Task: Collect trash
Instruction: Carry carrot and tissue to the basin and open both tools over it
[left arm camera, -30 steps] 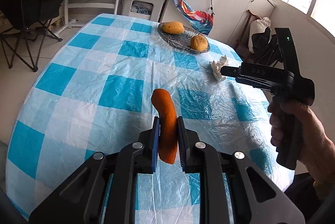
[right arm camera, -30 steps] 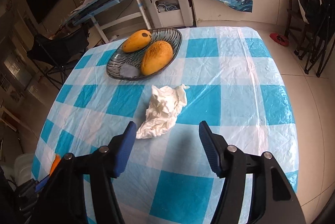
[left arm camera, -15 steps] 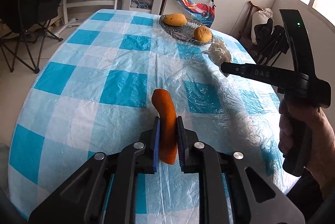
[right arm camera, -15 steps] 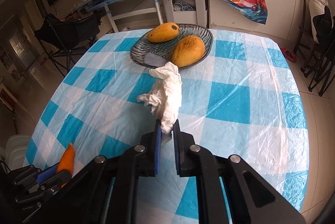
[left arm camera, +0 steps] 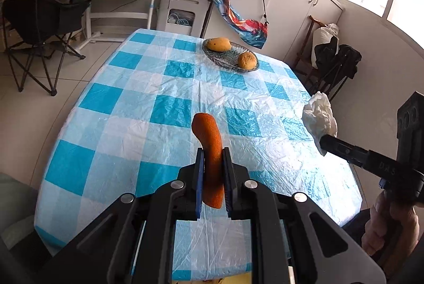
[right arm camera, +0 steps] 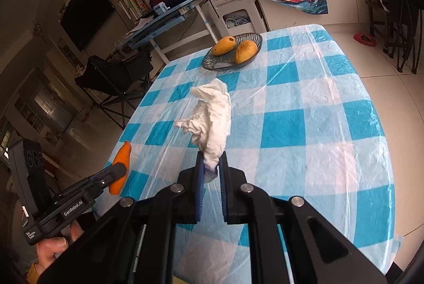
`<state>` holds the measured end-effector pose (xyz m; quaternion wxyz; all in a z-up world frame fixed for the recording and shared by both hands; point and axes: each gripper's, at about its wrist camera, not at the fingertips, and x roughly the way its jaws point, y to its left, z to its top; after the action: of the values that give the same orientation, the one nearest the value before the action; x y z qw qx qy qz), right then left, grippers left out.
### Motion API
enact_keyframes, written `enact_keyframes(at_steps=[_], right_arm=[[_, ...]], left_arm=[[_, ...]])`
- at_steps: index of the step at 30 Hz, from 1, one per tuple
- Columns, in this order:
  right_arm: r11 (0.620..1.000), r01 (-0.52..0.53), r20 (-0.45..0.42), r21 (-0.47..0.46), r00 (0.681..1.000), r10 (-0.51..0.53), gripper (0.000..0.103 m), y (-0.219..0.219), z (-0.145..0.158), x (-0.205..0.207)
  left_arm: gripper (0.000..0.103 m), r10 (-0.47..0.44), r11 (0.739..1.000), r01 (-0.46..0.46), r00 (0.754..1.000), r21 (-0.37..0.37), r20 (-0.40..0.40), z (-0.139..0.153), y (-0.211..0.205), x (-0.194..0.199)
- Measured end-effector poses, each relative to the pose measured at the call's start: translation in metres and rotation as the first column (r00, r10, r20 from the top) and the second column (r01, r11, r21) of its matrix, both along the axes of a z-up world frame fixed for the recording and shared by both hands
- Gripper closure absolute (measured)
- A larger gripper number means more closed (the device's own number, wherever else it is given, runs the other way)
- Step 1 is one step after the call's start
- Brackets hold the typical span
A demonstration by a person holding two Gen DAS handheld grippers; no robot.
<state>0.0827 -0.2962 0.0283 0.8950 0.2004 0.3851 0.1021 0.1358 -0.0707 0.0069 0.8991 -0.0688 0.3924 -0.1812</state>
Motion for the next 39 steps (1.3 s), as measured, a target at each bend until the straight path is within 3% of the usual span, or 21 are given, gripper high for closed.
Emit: enact_keyframes(at_steps=[6, 20, 26, 29, 32, 36, 37, 39], right_arm=[[0.999, -0.029, 0.024, -0.046, 0.999, 0.030, 0.091, 0.015, 0.006, -0.036], [0.997, -0.075, -0.029, -0.030, 0.997, 0.074, 0.091, 0.035, -0.011, -0.089], [0.991, -0.123, -0.068, -0.053, 0.991, 0.119, 0.091, 0.051, -0.021, -0.099], [0.979, -0.187, -0.157, -0.081, 0.972, 0.173, 0.091, 0.066, -0.036, -0.097], [0.951, -0.273, -0.292, -0.142, 0.930, 0.223, 0.090, 0.085, -0.062, -0.097], [0.920, -0.337, -0.396, -0.202, 0.887, 0.238, 0.086, 0.100, -0.082, -0.095], [0.923, -0.321, -0.401, -0.211, 0.890, 0.218, 0.082, 0.097, -0.083, -0.095], [0.943, -0.263, -0.391, -0.206, 0.905, 0.167, 0.063, 0.085, -0.081, -0.095]], left_arm=[[0.090, -0.007, 1.000, 0.007, 1.000, 0.007, 0.006, 0.003, 0.006, -0.032], [0.090, -0.004, 1.000, 0.003, 0.999, 0.022, 0.032, 0.016, 0.025, -0.084], [0.090, -0.005, 1.000, 0.004, 0.999, 0.025, 0.039, 0.019, 0.032, -0.099], [0.090, -0.012, 1.000, 0.011, 0.999, 0.029, 0.032, 0.018, 0.034, -0.105], [0.090, -0.040, 0.999, 0.041, 0.999, 0.023, -0.014, 0.008, 0.033, -0.113], [0.090, -0.086, 0.996, 0.088, 0.982, 0.003, -0.166, -0.026, 0.028, -0.122], [0.090, -0.097, 0.995, 0.101, 0.975, 0.010, -0.200, -0.036, 0.026, -0.126], [0.090, -0.132, 0.990, 0.141, 0.957, 0.018, -0.257, -0.052, 0.023, -0.134]])
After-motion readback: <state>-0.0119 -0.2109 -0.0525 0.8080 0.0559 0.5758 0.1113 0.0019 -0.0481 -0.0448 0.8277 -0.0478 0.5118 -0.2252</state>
